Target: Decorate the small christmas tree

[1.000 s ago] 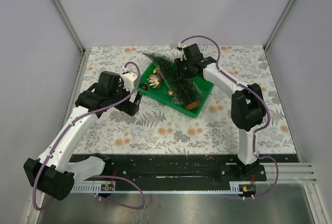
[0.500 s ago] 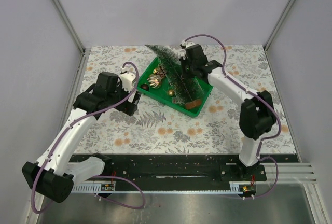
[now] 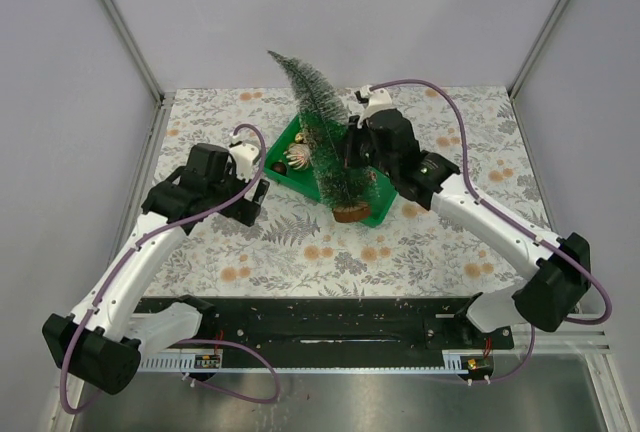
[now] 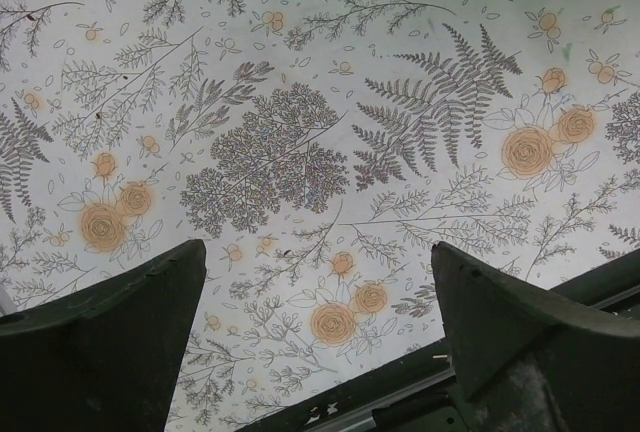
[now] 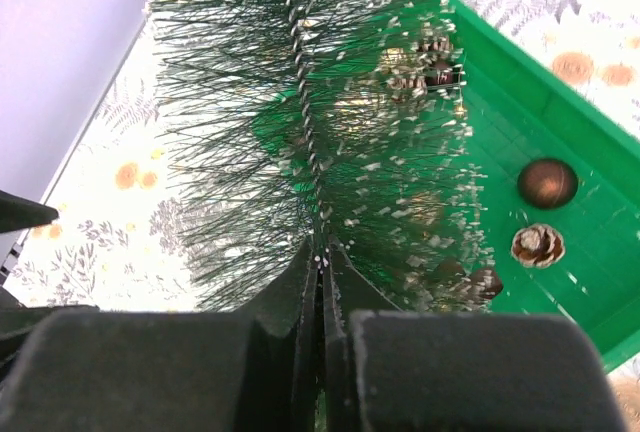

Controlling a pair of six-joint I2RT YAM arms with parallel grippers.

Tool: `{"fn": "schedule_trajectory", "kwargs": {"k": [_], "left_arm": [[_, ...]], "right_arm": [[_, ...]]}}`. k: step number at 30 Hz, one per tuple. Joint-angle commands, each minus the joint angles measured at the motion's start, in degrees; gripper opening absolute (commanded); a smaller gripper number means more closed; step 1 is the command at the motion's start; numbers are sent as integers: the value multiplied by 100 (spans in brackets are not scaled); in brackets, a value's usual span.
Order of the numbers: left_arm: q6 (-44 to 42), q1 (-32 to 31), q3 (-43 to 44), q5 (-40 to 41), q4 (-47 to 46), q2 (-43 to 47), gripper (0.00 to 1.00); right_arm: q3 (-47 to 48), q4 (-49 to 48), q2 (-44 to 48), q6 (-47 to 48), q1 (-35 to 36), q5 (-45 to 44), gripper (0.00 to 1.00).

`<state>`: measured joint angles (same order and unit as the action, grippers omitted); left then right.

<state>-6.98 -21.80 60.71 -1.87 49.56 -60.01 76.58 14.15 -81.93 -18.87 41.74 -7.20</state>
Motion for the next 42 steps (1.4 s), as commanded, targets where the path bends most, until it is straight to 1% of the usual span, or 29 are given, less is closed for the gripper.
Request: {"fn": "schedule_trajectory", "kwargs": {"k": [1,4,9,10,12,15,18,21,23,24,27,28,30,31,33,34,36,37,40,42], "left_arm": [[118,1,46,161,-350,217,99],[127,1,81,161,-491,200,99],[171,9,257,3,-623,-2,99],[188,1,292,-154,-684,-28,99],[162,1,267,-663,-894,76,99],[320,9,152,-1489,-1386,296,99],[443,18,336,-2324,-1536,306,99],[636,18,521,-2713,-1800,349,99],[672,27,757,-2880,-1766,183,99],[829,36,871,-2915,-1740,87,99],[953,27,925,-3205,-1905,-54,99],[988,36,899,-3336,-2011,-46,97],[1050,36,820,-3486,-2125,-20,85],[1067,27,794,-3478,-2126,-20,76],[963,27,724,-3496,-2082,33,48],[884,27,662,-3452,-2082,85,33],[760,36,583,-3277,-2021,182,16],[734,27,574,-3233,-1960,200,11],[505,27,591,-3162,-1819,200,6],[426,27,609,-3101,-1766,226,4]], "right_arm": [[-485,-562,397,-441,194,-36,0],[-713,-737,625,-564,335,8,0],[-1433,-1344,1293,-767,423,140,0],[-1565,-1641,1398,-767,467,262,0],[-1882,-1932,1557,-750,624,333,0],[-2216,-2118,1592,-749,835,325,0],[-2541,-2425,1627,-819,1151,141,0],[-2761,-2750,1698,-820,1433,-123,0],[-2867,-2987,1672,-767,1600,-255,0],[-2902,-3110,1637,-750,1688,-299,0],[-2885,-3305,1418,-627,1925,-440,0],[-2850,-3287,1295,-600,1978,-483,0],[-2824,-3322,1136,-539,2092,-493,0],[-2832,-3349,1066,-521,2137,-528,0],[-2867,-3384,995,-486,2190,-563,0],[-2894,-3393,995,-494,2207,-563,0],[-2964,-3445,986,-442,2216,-572,0],[-2982,-3428,977,-416,2225,-563,1],[-3017,-3349,925,-389,2234,-502,4],[-3034,-3244,907,-389,2251,-467,9]]}}
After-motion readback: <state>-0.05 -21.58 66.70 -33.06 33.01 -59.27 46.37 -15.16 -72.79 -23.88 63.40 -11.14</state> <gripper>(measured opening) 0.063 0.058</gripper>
